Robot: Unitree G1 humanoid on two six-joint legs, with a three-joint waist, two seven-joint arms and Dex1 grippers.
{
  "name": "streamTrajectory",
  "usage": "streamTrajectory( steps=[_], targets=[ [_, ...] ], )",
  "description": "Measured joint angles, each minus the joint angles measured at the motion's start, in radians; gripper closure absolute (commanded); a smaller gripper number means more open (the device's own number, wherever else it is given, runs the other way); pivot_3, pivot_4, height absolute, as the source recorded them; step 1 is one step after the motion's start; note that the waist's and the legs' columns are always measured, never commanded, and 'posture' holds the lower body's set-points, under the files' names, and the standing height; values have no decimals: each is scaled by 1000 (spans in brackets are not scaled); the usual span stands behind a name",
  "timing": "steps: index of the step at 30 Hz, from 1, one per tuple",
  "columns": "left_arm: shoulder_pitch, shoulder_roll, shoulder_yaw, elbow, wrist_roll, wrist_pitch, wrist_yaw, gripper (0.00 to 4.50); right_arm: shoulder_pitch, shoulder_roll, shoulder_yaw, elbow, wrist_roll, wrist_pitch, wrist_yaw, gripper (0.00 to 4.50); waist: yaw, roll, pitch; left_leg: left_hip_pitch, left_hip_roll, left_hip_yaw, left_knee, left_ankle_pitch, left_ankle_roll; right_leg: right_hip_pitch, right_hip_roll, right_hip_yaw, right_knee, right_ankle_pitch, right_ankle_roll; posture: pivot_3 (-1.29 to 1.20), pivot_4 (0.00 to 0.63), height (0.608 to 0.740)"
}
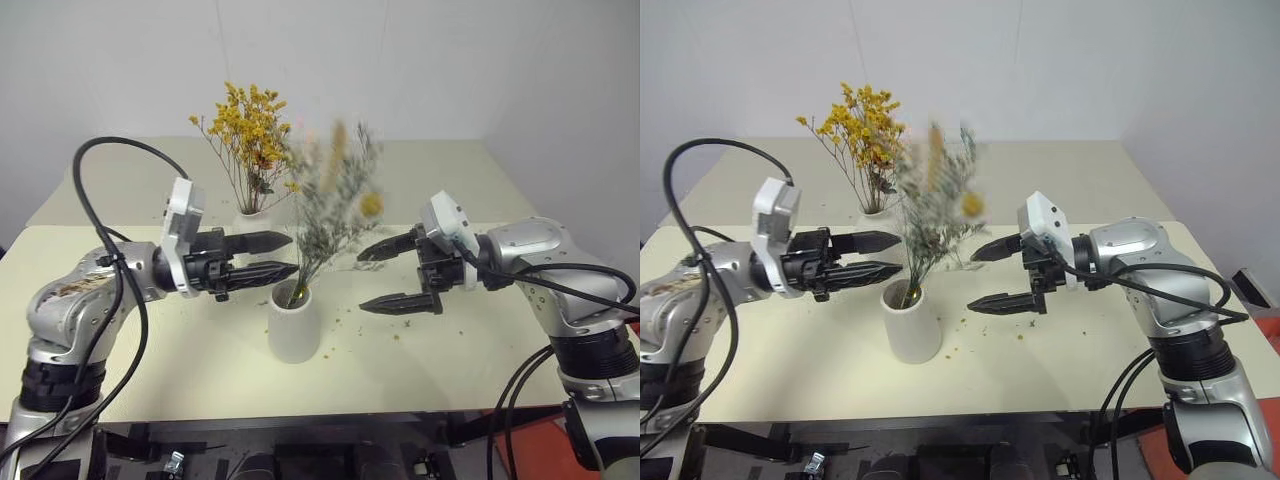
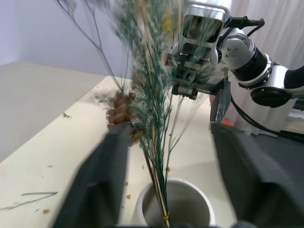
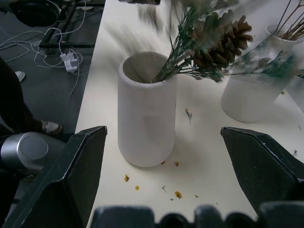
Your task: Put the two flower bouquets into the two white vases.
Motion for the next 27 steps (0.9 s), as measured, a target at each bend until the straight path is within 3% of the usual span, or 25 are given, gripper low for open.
streamTrajectory(
  steps=[2, 14, 19, 27],
  targets=[
    [25, 18, 39, -25, -17, 11, 16, 18, -1, -1, 1, 1, 0, -2, 1, 0, 1, 0, 0, 0, 0, 0, 0, 0, 0, 0, 0, 0, 0, 0, 1, 0, 150, 740],
    [247, 150, 269, -74, -57, -3, -18, 18, 5, -40, 7, 0, 0, -16, 24, 0, 1, 0, 0, 1, 1, 1, 0, 0, 0, 1, 0, 0, 0, -2, 1, 0, 150, 740],
    [375, 201, 298, -48, 35, -79, -110, 18, 83, -101, -8, -19, 3, -16, 39, 0, 5, 0, 0, 1, 1, 1, 0, 0, 0, 1, 0, 0, -1, -3, 2, 0, 150, 740],
    [408, 221, 273, 18, 149, -187, -199, 18, 196, -171, -81, -54, 22, -16, 33, 0, 6, 0, 0, 3, 2, 2, 0, 0, 0, 2, 1, 0, -1, -4, 3, 0, 150, 740]
  ],
)
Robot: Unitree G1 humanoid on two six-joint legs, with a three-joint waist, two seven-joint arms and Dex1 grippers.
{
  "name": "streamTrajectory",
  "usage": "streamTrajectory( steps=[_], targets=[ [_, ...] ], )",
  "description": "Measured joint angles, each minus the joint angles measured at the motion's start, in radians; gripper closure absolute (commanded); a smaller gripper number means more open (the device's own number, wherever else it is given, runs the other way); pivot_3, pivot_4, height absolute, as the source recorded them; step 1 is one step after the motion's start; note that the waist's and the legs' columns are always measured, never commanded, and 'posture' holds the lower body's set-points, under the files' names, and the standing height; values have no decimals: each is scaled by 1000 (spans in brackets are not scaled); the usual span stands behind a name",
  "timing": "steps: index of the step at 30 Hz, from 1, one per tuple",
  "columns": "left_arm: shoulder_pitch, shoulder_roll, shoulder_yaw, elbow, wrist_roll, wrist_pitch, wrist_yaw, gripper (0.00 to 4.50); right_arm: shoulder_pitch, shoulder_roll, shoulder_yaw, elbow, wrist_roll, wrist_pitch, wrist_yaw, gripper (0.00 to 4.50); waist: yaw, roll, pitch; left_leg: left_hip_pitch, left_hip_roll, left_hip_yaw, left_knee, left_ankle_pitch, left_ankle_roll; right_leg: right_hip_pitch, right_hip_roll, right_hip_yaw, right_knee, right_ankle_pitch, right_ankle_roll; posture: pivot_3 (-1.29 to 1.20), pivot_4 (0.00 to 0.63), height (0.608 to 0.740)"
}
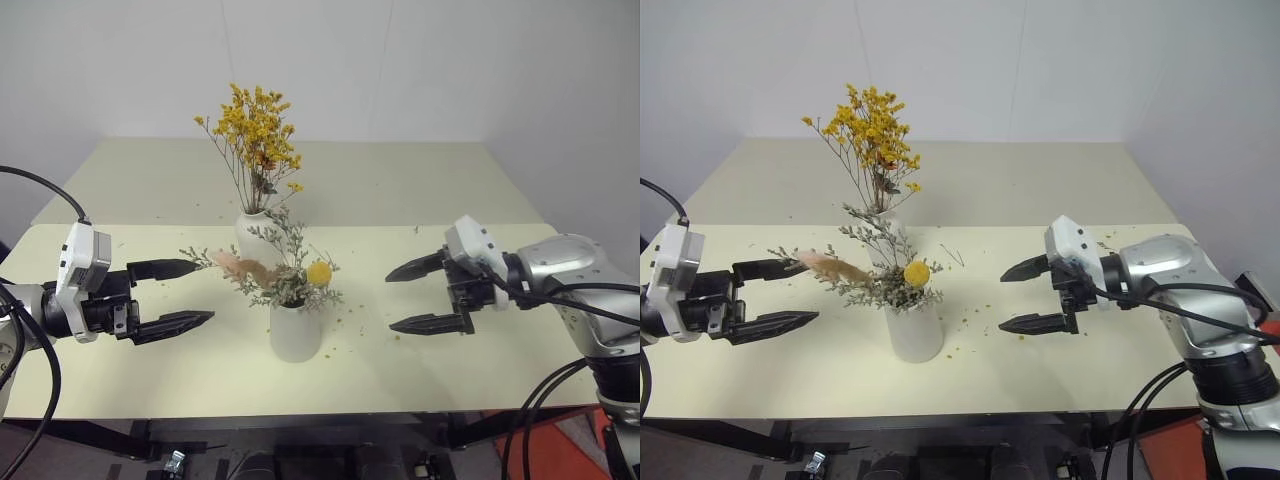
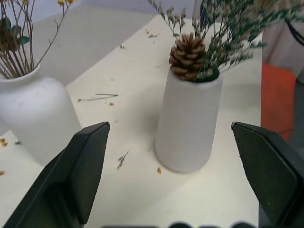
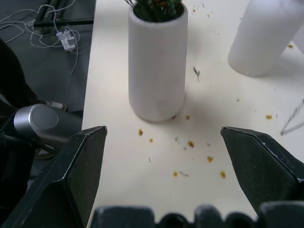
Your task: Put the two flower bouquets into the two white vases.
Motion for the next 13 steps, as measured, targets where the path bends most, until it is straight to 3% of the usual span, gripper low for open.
streamTrajectory(
  steps=[13],
  targets=[
    [-17, -29, -118, 24, 79, -116, -41, 18, 266, -25, -206, -69, 18, 32, -199, 0, 1, 0, 0, 6, 1, 0, 0, 0, 0, 7, 0, 0, -1, -1, 1, 0, 150, 740]
  ],
)
